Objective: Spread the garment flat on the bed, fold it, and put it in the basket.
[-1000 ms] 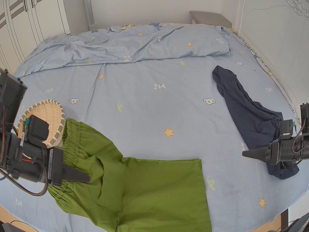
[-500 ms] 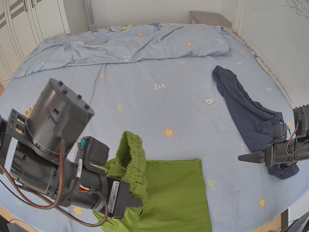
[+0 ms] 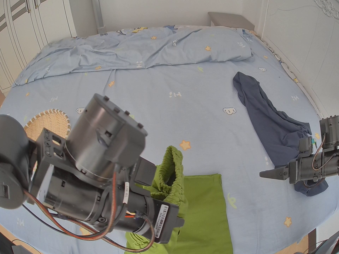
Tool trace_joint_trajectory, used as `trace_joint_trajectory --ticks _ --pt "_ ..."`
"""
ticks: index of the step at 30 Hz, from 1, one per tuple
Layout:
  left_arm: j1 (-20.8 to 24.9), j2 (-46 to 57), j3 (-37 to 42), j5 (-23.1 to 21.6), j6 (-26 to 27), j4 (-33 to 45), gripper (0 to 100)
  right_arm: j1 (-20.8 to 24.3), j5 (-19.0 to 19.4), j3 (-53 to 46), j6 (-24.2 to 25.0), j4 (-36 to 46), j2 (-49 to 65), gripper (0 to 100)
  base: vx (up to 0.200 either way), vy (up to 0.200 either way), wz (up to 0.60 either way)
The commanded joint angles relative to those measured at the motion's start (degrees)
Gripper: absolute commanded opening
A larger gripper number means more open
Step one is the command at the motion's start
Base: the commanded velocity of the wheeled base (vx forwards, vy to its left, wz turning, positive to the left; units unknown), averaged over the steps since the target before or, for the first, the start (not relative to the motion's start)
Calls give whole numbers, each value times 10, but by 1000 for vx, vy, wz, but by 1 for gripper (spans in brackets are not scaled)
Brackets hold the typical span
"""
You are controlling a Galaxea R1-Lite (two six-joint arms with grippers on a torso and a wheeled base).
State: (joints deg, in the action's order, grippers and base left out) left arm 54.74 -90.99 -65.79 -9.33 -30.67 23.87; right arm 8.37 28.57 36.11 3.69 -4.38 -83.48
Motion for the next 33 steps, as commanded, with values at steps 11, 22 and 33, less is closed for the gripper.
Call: trace_joint_trajectory --ticks 11,22,33 --pt "-2 -48 0 1 3 -30 0 9 0 -2 1 0 2 100 0 0 0" --pt "29 -82 2 -1 -11 -63 100 11 -1 -2 1 0 2 100 0 0 0" --pt "44 -89 80 12 -25 -226 100 10 0 -2 1 0 2 100 0 0 0"
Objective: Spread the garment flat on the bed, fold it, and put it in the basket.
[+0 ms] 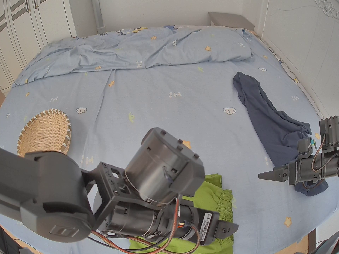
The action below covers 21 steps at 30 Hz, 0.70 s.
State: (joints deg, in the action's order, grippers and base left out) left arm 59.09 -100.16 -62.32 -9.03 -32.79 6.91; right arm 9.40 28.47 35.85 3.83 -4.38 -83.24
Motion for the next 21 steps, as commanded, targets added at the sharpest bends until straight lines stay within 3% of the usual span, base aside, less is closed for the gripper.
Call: trace_joint_trajectory --ticks 1,3,7,10,11,16,18,21 --pt "-2 2 50 17 -3 -71 100 -1 0 1 0 0 0 100 0 0 0" --pt "-6 2 56 25 -5 -80 100 -3 1 1 0 0 1 100 0 0 0" --pt "-78 15 84 30 -11 -84 100 -2 2 2 1 0 5 100 0 0 0" --pt "-148 44 119 0 -10 -90 100 -3 3 1 4 0 25 100 0 0 0" --pt "-148 44 119 0 -10 -90 100 -3 3 1 4 0 25 100 0 0 0" --pt "-304 104 230 -188 8 -154 100 -3 5 4 5 6 59 100 0 0 0" --pt "-345 106 281 -239 24 -193 100 -2 5 4 5 7 67 100 0 0 0" --pt "-383 103 341 -271 44 -247 100 -3 5 4 6 8 72 100 0 0 0"
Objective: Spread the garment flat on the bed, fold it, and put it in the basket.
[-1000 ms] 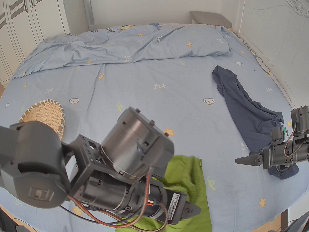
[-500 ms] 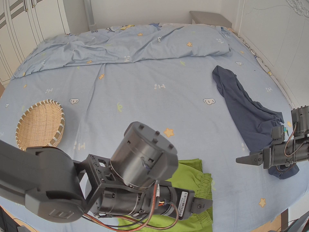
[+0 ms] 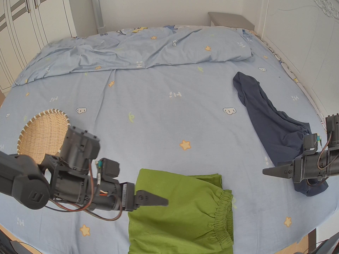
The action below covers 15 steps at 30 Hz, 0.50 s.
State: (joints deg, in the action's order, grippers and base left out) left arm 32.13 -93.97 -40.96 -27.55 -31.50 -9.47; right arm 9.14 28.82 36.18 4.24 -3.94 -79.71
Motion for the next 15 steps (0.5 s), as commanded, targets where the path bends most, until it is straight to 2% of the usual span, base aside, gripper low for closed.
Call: trace_joint_trajectory --ticks 1,2,4,6,15 --pt "-128 36 155 -89 41 -113 100 3 2 0 3 2 38 100 0 0 0" --pt "-128 36 155 -89 41 -113 100 3 2 0 3 2 38 100 0 0 0" --pt "-153 9 200 -92 50 -175 100 4 2 0 12 2 43 100 0 0 0" --pt "-159 -3 223 -93 50 -212 100 5 2 -1 14 2 50 100 0 0 0" --pt "-143 -131 257 -132 54 -346 100 6 3 -2 14 2 59 100 0 0 0"
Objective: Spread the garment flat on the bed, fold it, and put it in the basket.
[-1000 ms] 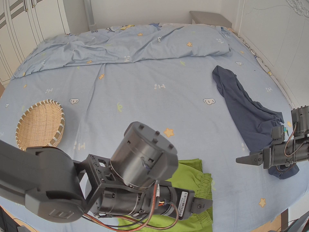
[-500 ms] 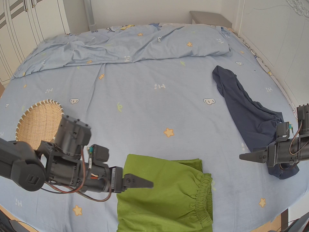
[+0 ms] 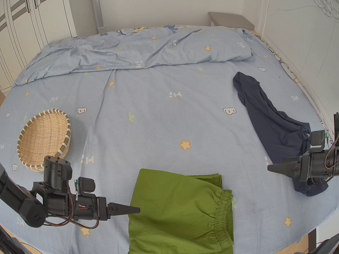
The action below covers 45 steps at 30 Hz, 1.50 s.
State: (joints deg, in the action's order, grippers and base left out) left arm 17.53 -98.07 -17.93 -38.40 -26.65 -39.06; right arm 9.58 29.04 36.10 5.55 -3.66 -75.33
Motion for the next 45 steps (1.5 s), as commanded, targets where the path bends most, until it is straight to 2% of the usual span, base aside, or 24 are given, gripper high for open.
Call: trace_joint_trajectory --ticks 1,5,11,16,21,25,26,30,34,35,36,37,38,43,45 --pt "11 -101 30 -25 6 -68 100 3 1 -1 1 0 15 100 0 0 0" --pt "37 -135 32 -25 -2 -133 100 14 0 -2 2 0 15 100 0 0 0" --pt "82 -176 28 -18 -5 -181 100 15 0 -5 1 -2 11 100 0 0 0" --pt "87 -190 28 -18 -13 -210 100 19 0 -6 2 -1 11 100 0 0 0" --pt "109 -191 19 -18 -71 -255 100 23 -1 -8 2 -2 13 100 0 0 0" --pt "110 -198 36 -20 -83 -302 100 23 1 -9 1 -3 14 100 0 0 0" --pt "110 -201 38 -20 -83 -308 0 23 2 -8 1 -2 14 100 0 0 0" --pt "105 -199 48 -17 -105 -314 0 28 2 -10 1 -2 14 100 0 0 0" --pt "98 -164 49 -16 -186 -313 0 30 2 -11 1 -3 12 100 0 0 0" --pt "95 -161 48 -16 -191 -313 0 30 2 -11 1 -3 12 100 0 0 0" --pt "80 -150 45 -15 -210 -313 0 29 3 -11 1 -3 11 100 0 0 0" --pt "80 -150 45 -15 -210 -313 0 29 3 -11 1 -3 11 100 0 0 0" --pt "54 -135 42 -16 -213 -313 0 29 3 -11 1 -2 10 100 0 0 0" --pt "24 -94 24 -16 -217 -287 0 28 4 -12 1 -3 7 100 0 0 0" --pt "22 -83 0 -15 -214 -236 0 28 4 -11 1 -3 7 100 0 0 0"
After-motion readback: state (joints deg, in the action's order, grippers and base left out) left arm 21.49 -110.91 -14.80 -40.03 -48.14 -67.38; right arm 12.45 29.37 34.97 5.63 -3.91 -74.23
